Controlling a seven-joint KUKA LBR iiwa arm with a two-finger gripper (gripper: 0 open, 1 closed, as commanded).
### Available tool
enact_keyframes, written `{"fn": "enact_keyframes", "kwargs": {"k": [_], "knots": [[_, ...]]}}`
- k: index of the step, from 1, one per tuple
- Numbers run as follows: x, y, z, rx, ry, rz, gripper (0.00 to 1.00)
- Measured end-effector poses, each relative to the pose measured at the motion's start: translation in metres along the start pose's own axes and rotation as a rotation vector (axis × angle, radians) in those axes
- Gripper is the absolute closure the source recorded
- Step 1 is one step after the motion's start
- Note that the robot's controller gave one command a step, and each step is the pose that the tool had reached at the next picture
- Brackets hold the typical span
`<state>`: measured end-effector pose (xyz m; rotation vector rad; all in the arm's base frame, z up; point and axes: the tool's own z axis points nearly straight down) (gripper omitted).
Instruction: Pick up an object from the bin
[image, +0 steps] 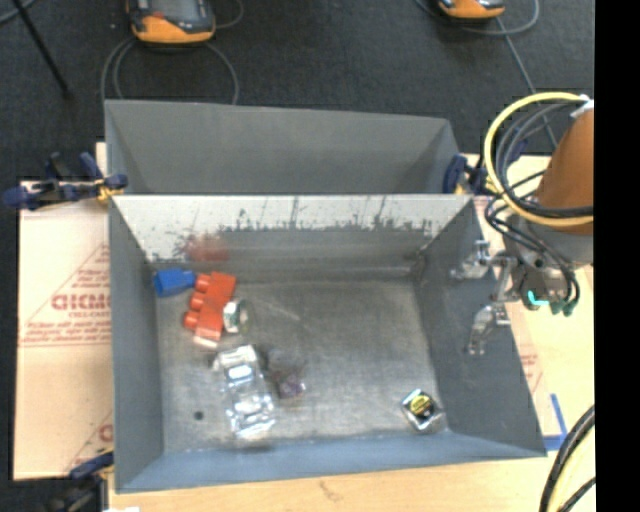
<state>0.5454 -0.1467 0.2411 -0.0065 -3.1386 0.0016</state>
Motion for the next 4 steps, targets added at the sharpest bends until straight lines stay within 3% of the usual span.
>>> {"fn": "enact_keyframes", "kwargs": {"k": [1, 2, 3, 4], "knots": [[0.046, -0.016, 0.138, -0.002, 0.003, -0.054, 0.0], [0.059, 0.002, 0.167, 0.006, -0.016, -0.211, 0.0], [0.064, 0.014, 0.165, 0.01, -0.034, -0.45, 0.0], [0.066, 0.014, 0.166, 0.008, -0.025, -0.453, 1.0]]}}
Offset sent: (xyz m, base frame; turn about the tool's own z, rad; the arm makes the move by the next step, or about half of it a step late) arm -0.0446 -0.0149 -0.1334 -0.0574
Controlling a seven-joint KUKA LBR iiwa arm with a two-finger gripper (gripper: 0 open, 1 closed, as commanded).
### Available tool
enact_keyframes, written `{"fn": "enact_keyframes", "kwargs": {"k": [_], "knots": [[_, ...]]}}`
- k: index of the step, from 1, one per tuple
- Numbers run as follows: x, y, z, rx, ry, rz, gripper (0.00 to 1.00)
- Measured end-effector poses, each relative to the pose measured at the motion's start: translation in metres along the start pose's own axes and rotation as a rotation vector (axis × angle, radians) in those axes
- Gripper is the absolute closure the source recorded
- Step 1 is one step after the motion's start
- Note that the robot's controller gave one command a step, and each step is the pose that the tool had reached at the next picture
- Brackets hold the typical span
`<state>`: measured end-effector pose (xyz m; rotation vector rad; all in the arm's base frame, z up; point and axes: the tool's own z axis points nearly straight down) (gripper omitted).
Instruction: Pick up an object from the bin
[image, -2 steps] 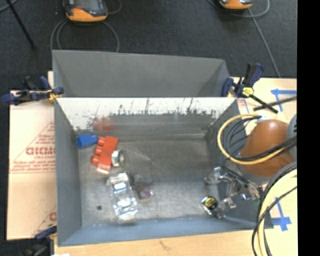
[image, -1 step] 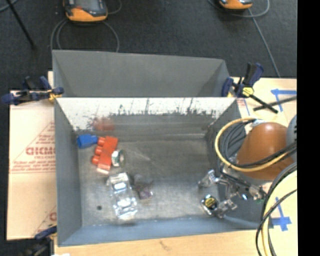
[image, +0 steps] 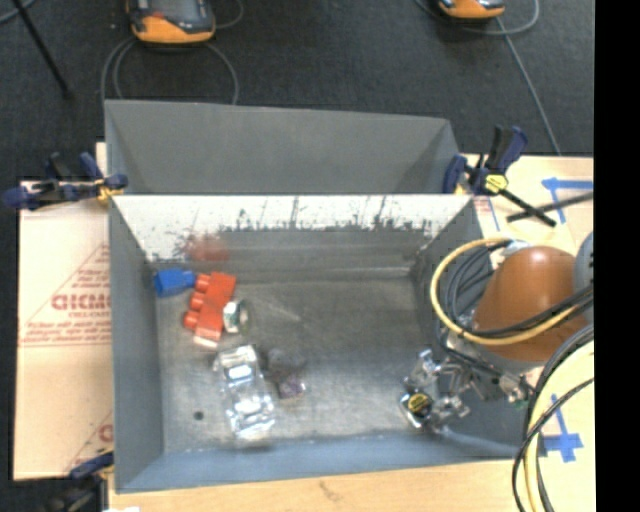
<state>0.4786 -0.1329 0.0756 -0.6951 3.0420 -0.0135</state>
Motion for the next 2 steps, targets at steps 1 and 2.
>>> {"fn": "enact_keyframes", "kwargs": {"k": [1, 2], "knots": [[-0.024, -0.022, -0.035, -0.011, 0.011, -0.349, 1.0], [-0.029, -0.02, -0.148, -0.01, 0.009, -0.494, 1.0]]}}
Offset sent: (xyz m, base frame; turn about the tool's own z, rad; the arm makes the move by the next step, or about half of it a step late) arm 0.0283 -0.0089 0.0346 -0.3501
